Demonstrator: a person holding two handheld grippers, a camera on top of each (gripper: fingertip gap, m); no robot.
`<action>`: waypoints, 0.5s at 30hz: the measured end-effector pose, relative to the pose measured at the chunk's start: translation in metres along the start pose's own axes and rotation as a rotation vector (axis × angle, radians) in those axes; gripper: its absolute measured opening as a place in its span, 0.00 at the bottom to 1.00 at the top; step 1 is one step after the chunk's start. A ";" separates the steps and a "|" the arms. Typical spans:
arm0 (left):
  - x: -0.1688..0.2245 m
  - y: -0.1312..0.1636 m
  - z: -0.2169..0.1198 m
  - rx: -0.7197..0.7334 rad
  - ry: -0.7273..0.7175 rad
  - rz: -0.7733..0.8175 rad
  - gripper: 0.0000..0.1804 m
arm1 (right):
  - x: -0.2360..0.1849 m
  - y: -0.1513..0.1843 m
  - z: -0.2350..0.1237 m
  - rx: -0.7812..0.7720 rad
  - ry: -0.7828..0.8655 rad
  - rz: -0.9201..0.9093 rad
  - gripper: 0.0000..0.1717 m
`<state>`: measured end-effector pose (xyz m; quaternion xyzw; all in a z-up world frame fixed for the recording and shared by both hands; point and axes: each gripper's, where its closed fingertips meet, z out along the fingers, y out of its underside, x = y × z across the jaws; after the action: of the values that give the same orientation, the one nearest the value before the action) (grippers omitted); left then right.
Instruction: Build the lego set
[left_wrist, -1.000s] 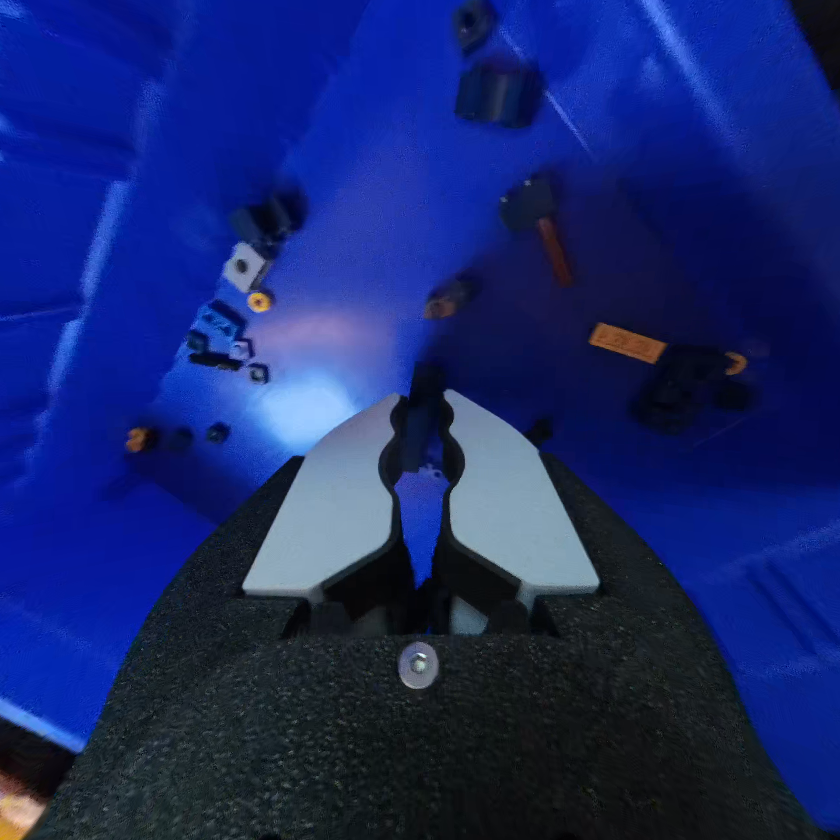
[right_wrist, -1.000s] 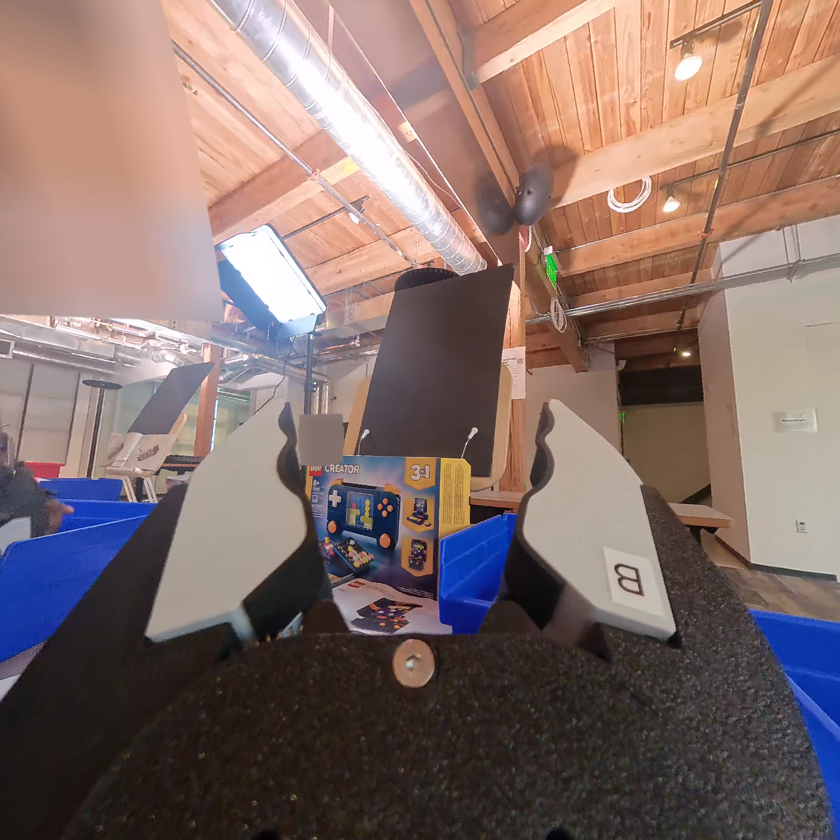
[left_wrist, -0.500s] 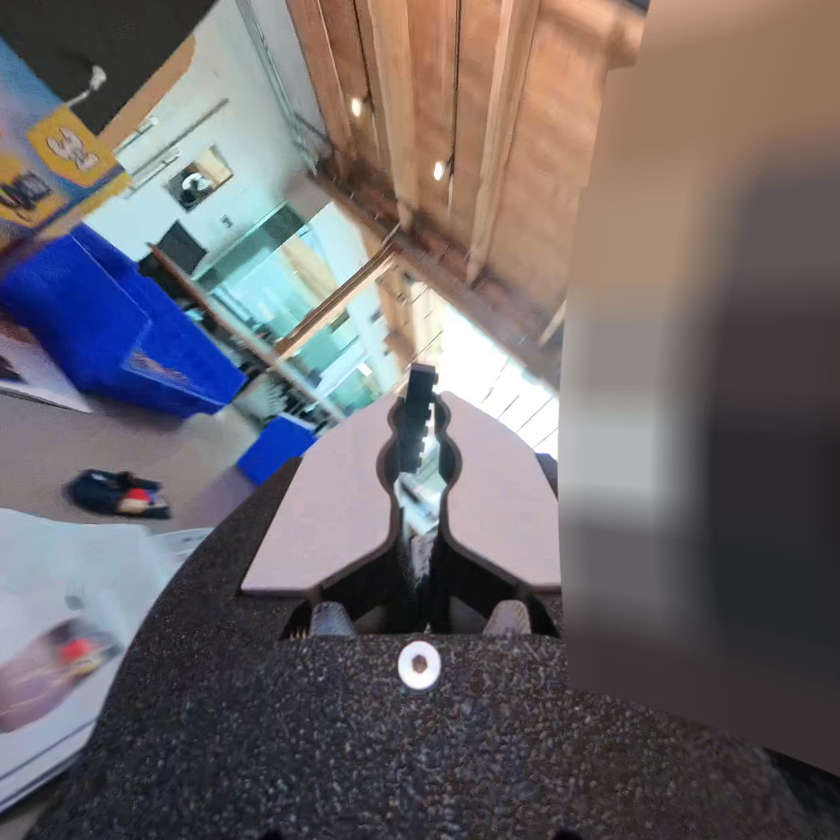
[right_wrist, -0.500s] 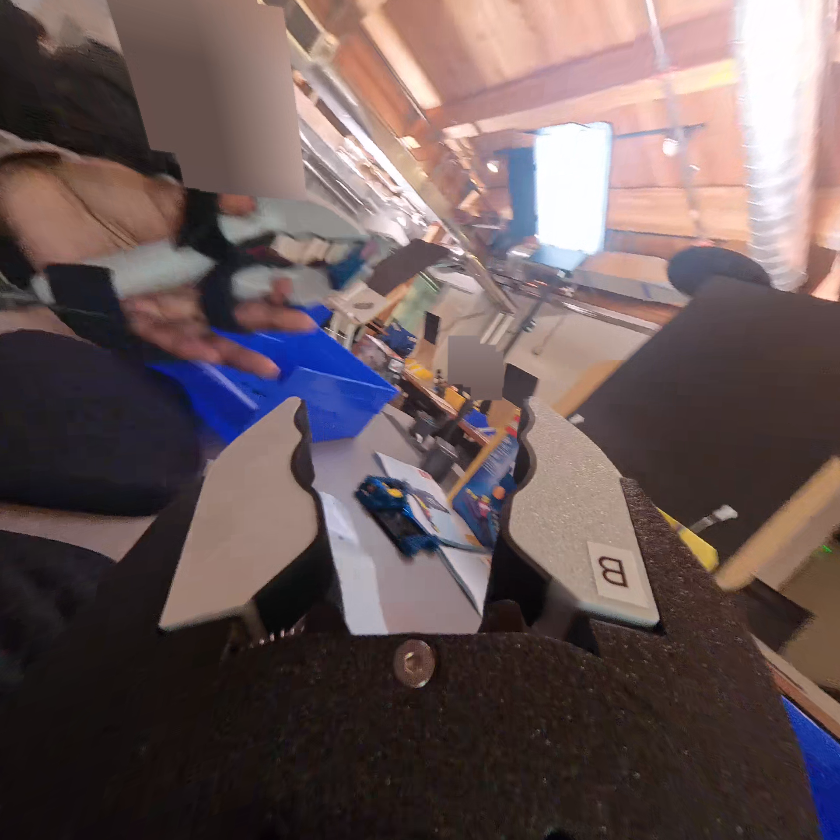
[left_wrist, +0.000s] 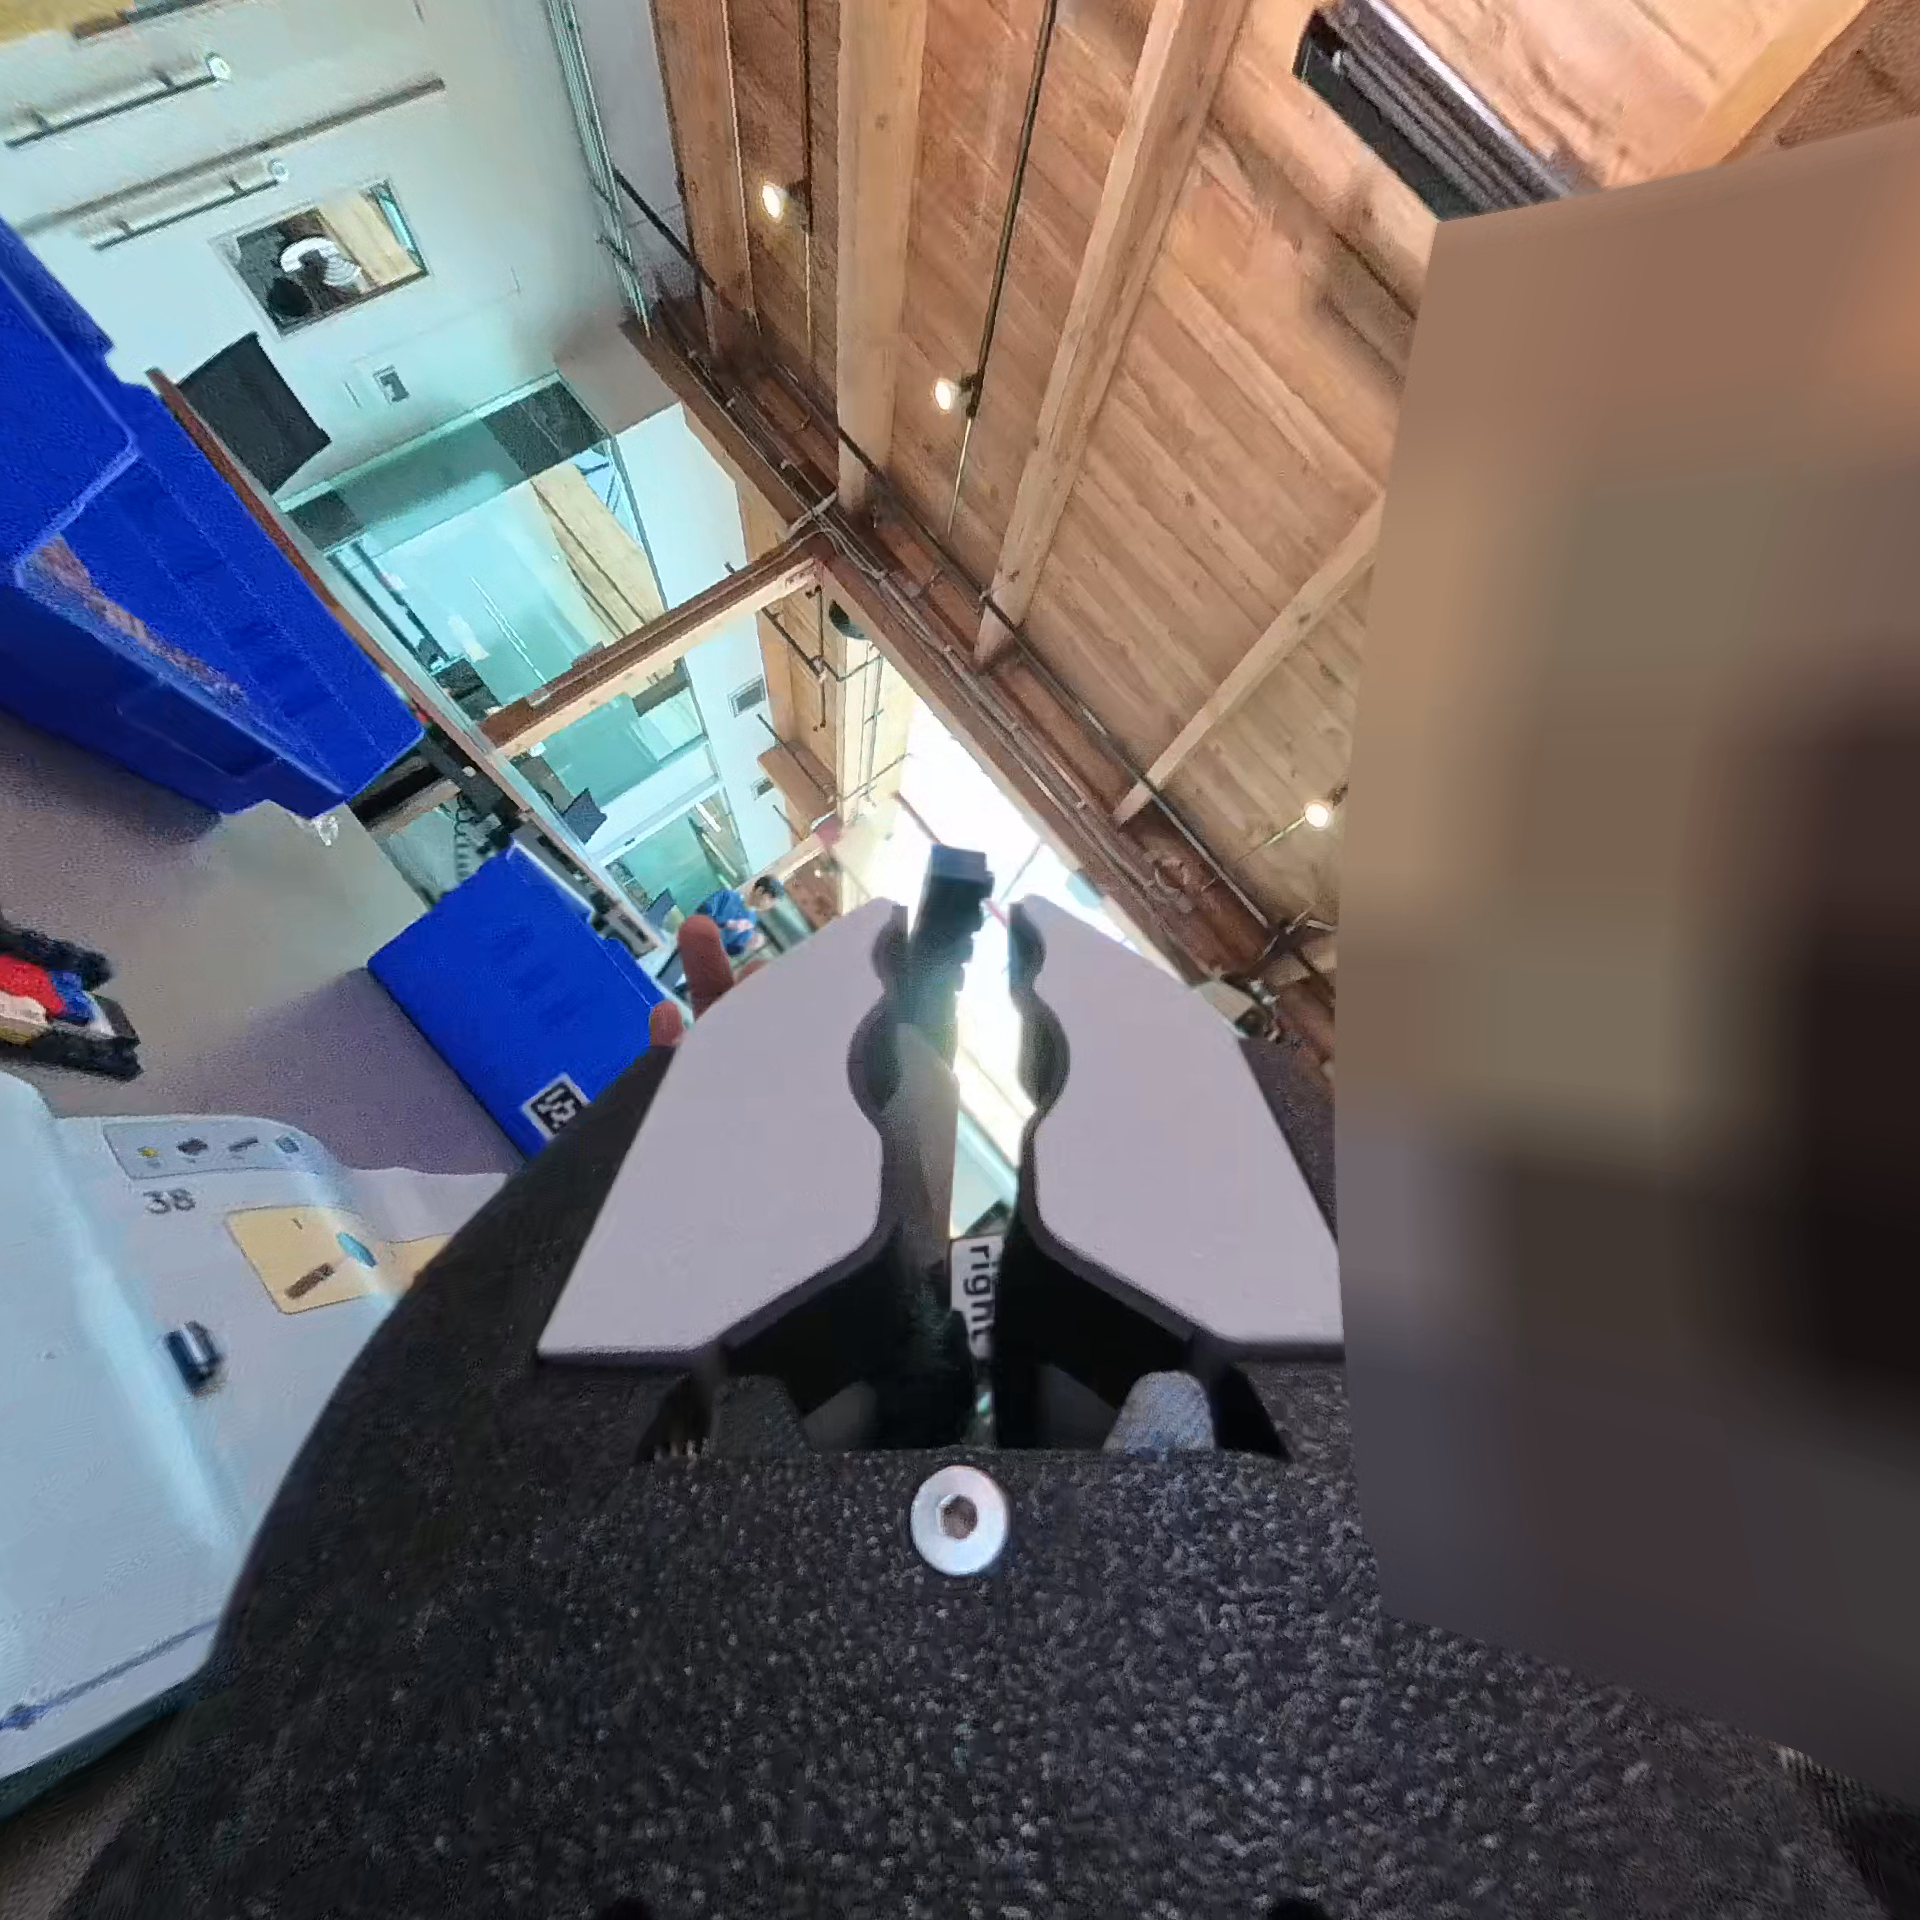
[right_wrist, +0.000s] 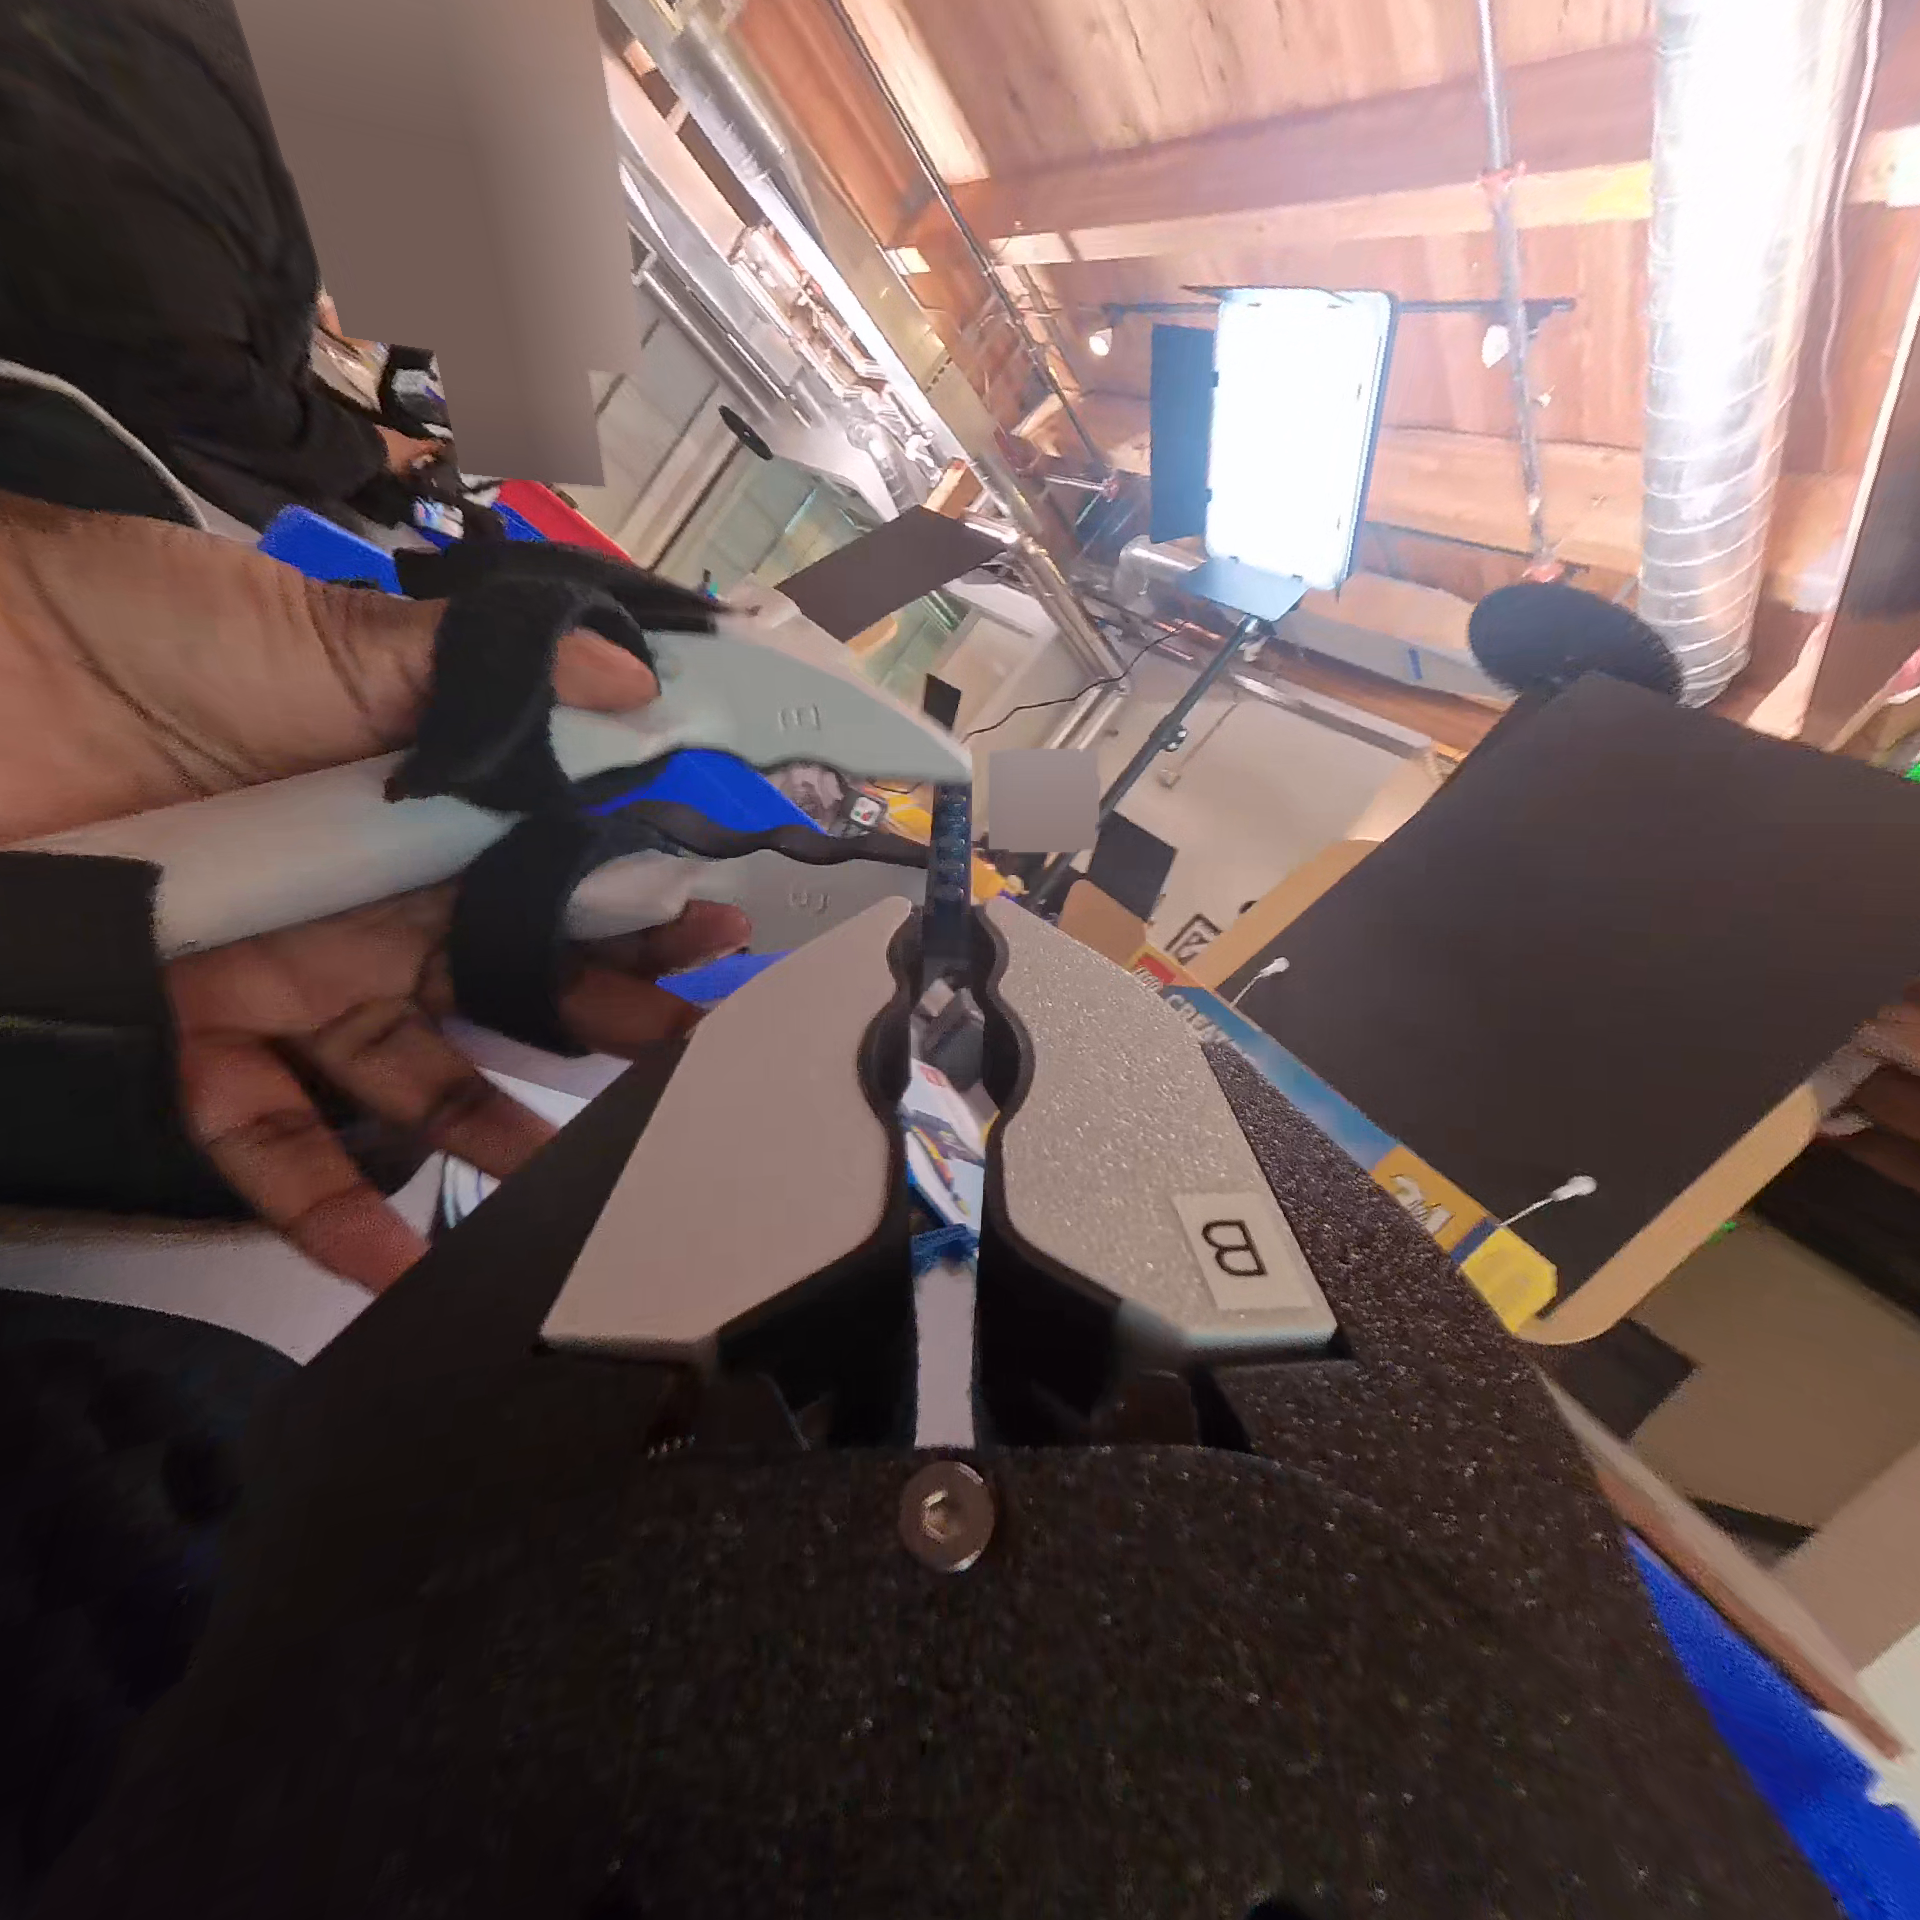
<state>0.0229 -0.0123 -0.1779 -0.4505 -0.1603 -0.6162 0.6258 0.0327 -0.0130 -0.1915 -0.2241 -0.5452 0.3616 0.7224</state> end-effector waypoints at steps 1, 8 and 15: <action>0.005 -0.005 0.000 -0.023 0.000 0.072 0.18 | 0.003 0.001 -0.002 0.000 -0.009 0.043 0.05; 0.028 -0.077 -0.043 -0.441 -0.402 1.139 0.45 | -0.025 0.078 -0.040 -0.422 -0.470 0.385 0.05; -0.009 -0.186 -0.162 -0.936 -1.071 1.495 0.49 | -0.055 0.122 -0.071 -0.702 -0.633 0.435 0.05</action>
<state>-0.2067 -0.0993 -0.2051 -0.8489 0.1589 0.2112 0.4578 0.0587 0.0276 -0.3350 -0.4408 -0.7661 0.3489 0.3114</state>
